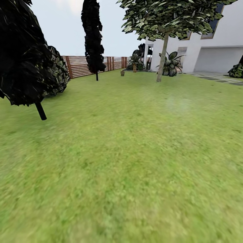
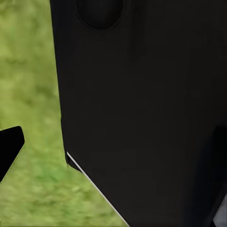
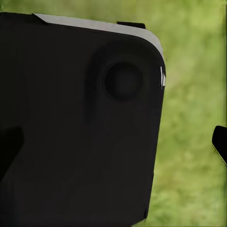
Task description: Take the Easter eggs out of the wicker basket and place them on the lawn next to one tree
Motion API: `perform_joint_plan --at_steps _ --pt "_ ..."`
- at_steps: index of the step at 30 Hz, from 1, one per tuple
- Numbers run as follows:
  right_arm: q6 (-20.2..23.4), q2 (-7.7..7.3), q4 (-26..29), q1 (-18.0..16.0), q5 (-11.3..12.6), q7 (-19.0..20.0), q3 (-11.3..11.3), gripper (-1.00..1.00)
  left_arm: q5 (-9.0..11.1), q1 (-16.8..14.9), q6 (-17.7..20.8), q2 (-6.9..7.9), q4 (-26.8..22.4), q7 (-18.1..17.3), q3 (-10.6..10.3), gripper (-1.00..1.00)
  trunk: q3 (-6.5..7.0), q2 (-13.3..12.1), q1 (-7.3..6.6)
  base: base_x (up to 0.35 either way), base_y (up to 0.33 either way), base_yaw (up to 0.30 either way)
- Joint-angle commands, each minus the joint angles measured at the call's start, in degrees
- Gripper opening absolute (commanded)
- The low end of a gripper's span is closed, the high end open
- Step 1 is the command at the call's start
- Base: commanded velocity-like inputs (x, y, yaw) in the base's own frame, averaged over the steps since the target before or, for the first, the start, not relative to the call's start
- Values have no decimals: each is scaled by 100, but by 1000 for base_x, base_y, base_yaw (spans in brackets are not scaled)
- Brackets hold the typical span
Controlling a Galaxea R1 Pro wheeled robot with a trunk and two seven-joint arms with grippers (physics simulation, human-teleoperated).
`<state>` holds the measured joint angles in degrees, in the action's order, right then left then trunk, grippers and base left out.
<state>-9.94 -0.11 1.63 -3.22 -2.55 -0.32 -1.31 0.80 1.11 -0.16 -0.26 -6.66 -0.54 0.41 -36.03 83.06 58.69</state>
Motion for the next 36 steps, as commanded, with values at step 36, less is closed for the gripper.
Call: perform_joint_plan --at_steps 36 --pt "-24 -15 51 -5 -33 -3 1 100 17 4 -2 1 -11 10 12 100 -4 2 4 339 0 0"
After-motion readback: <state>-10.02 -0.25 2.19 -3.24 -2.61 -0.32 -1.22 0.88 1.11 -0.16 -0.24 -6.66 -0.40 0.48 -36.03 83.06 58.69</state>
